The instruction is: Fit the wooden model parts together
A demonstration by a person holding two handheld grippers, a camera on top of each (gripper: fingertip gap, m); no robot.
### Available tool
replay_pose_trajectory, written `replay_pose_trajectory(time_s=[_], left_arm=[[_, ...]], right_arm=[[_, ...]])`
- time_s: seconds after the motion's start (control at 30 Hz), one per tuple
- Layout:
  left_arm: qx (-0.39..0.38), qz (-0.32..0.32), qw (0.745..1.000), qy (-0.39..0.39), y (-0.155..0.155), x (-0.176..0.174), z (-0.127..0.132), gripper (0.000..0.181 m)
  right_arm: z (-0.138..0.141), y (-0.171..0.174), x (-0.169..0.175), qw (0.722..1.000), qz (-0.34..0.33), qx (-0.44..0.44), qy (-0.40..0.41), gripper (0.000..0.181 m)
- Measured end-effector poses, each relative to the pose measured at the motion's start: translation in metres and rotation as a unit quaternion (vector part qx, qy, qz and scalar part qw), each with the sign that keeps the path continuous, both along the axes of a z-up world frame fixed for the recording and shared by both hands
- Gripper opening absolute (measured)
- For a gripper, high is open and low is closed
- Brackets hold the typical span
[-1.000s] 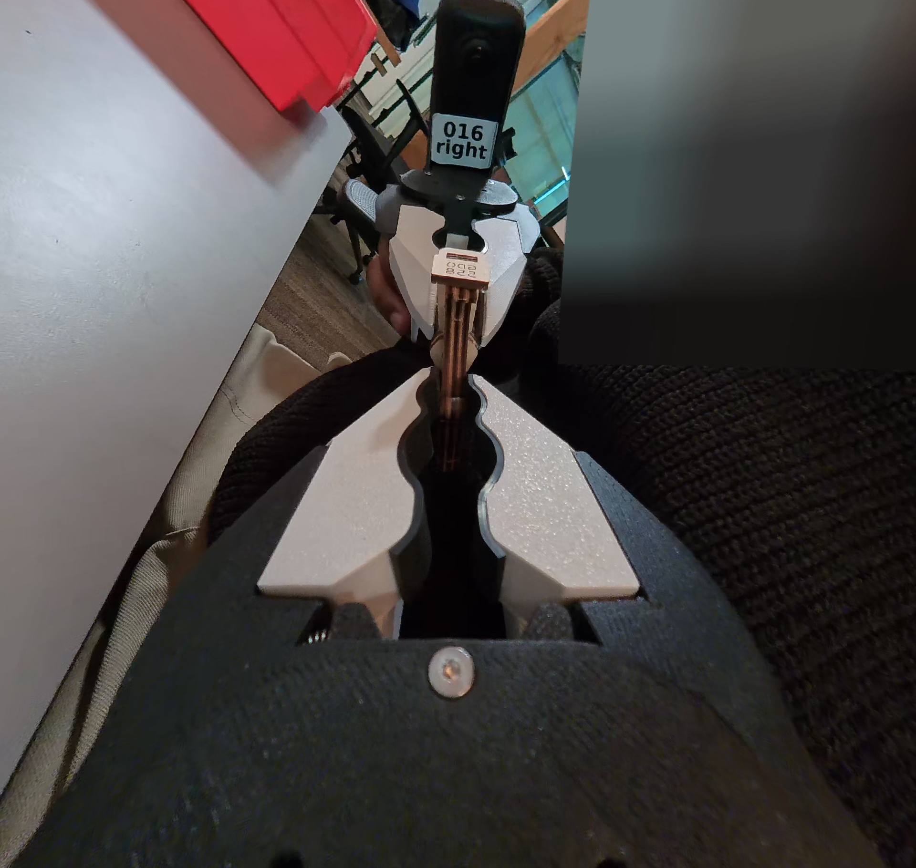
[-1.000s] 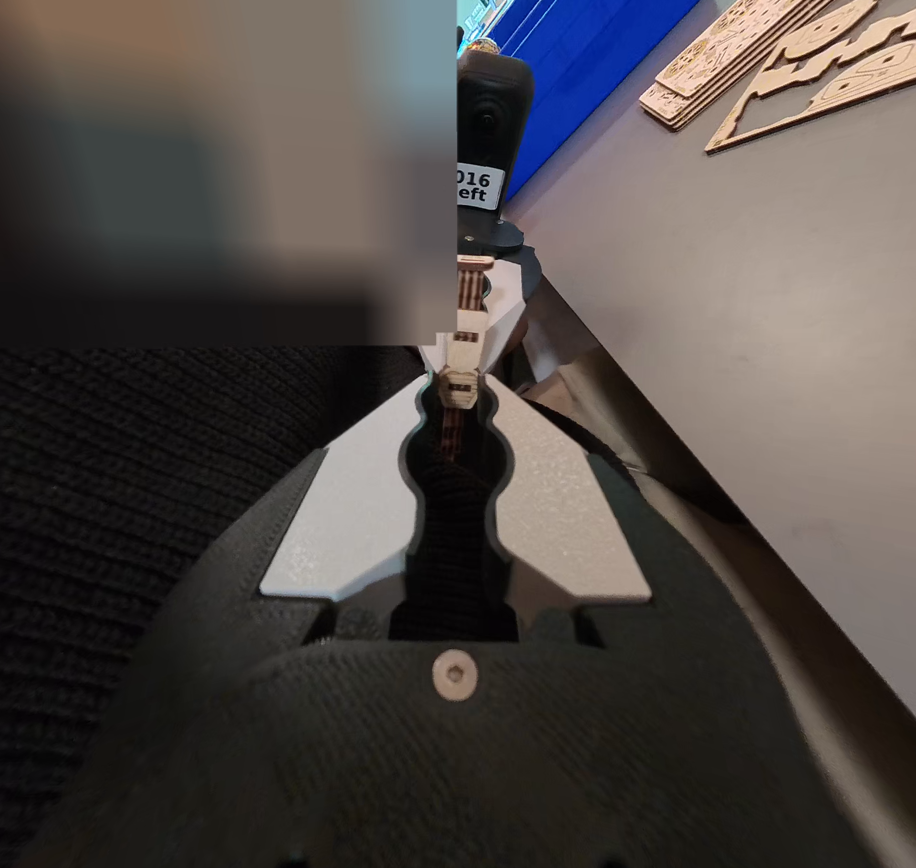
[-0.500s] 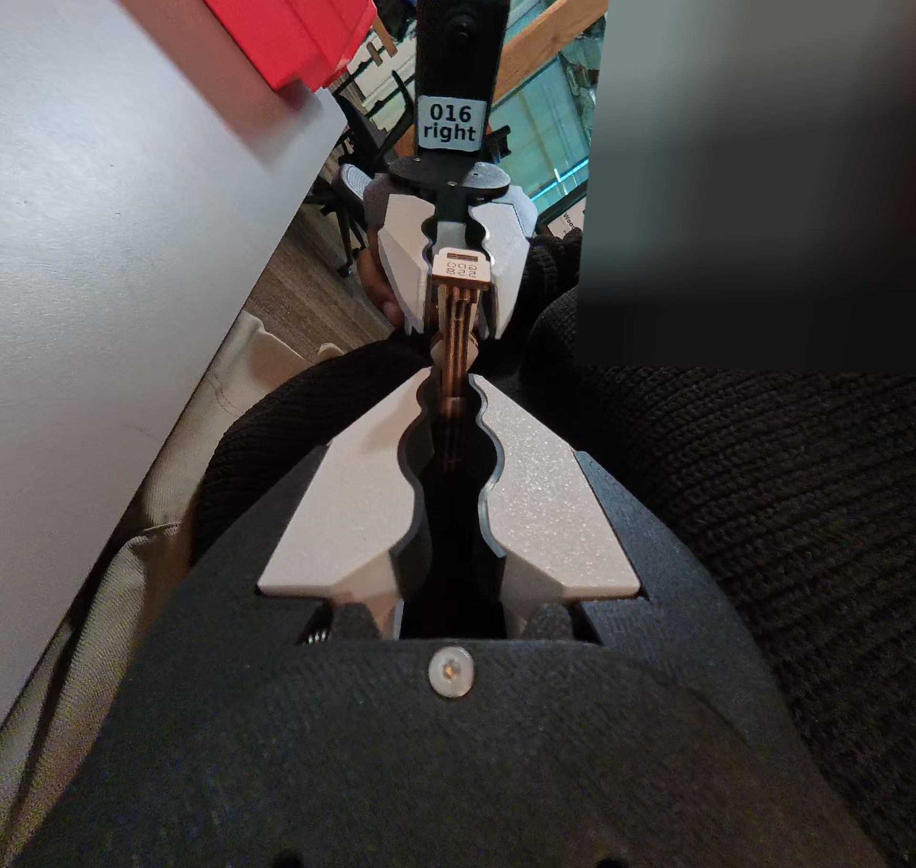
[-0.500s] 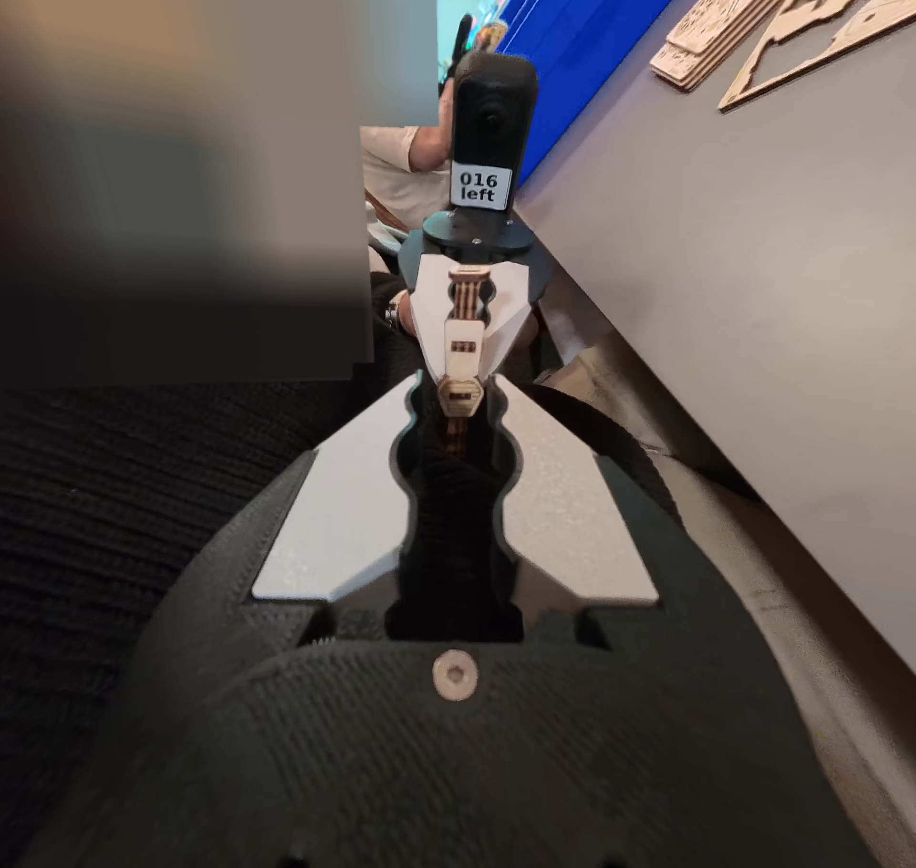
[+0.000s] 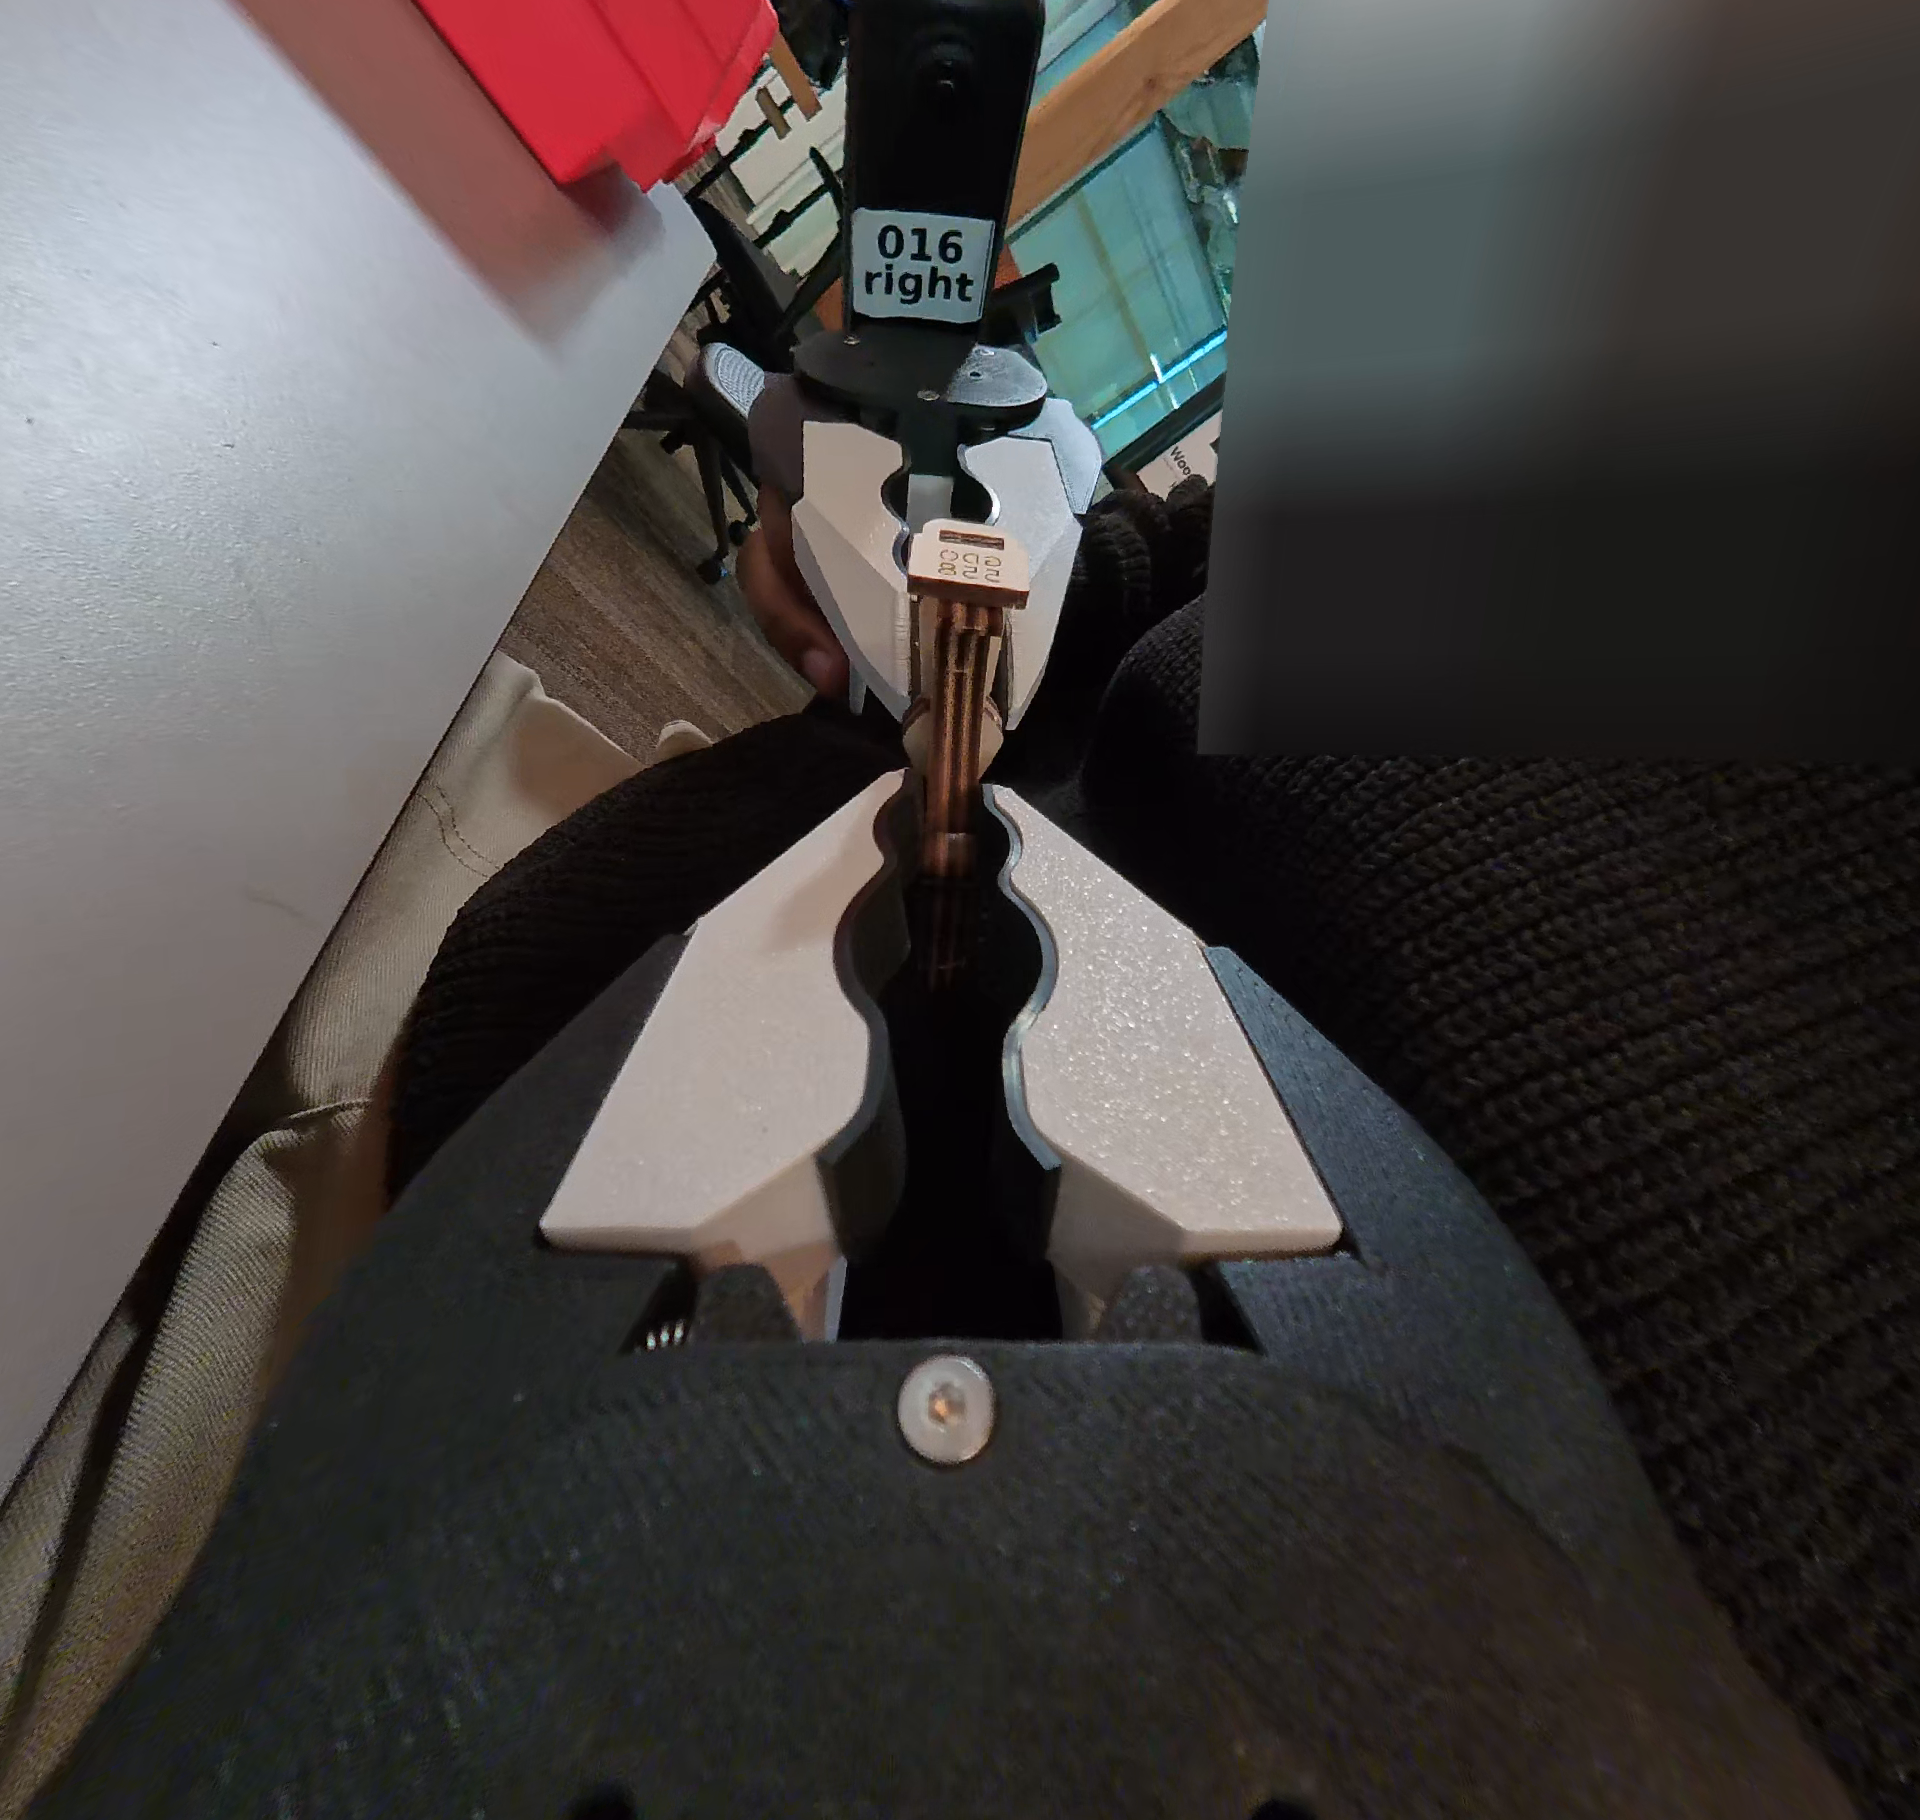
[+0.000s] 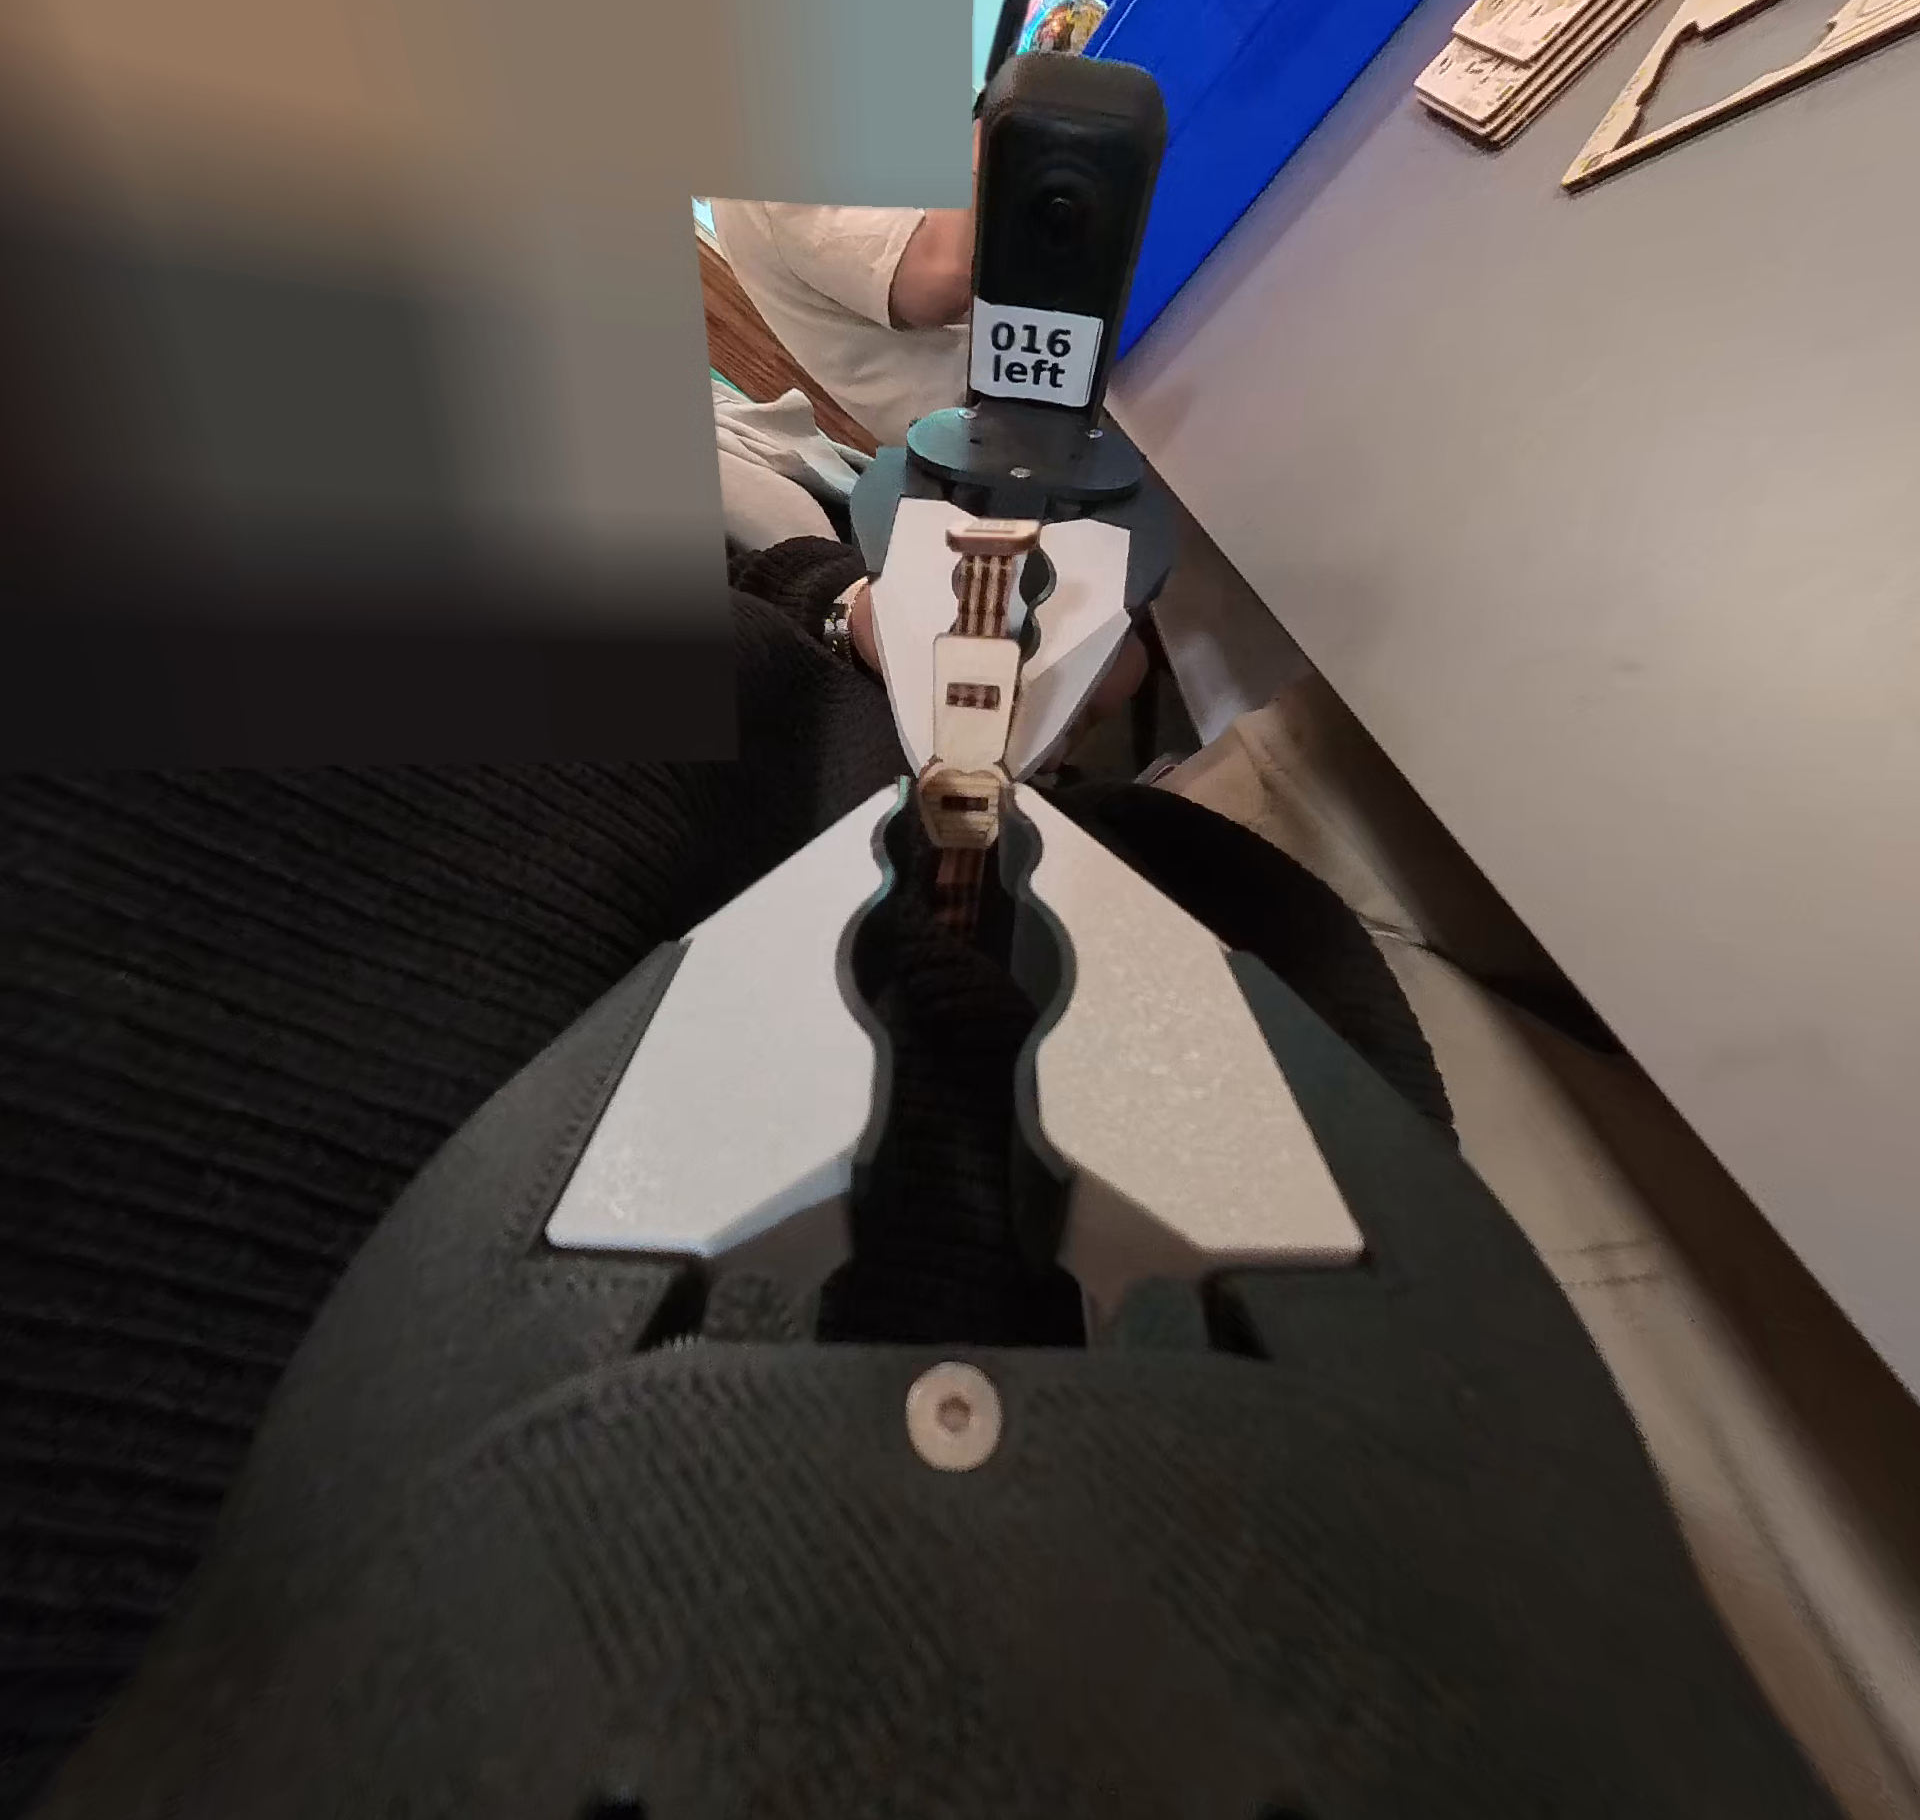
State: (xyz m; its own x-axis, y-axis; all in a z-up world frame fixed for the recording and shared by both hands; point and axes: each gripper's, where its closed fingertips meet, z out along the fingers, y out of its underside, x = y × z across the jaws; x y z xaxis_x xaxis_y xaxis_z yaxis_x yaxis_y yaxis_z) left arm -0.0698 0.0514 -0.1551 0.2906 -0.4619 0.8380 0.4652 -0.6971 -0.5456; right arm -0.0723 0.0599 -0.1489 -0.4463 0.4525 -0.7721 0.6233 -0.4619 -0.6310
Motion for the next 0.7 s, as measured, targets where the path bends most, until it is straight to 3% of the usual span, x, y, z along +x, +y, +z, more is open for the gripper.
replay_pose_trajectory(time_s=[0.53,0.7], left_arm=[[-0.01,0.002,1.0,-0.008,-0.0001,0.0028,-0.0036,0.006],[-0.008,-0.004,1.0,-0.014,0.0006,0.0032,-0.0026,0.007]], right_arm=[[-0.0053,-0.0022,0.0028,0.999,-0.014,0.038,0.024,0.015],[-0.0066,0.0007,0.0041,1.0,0.014,-0.004,-0.007,0.021]])
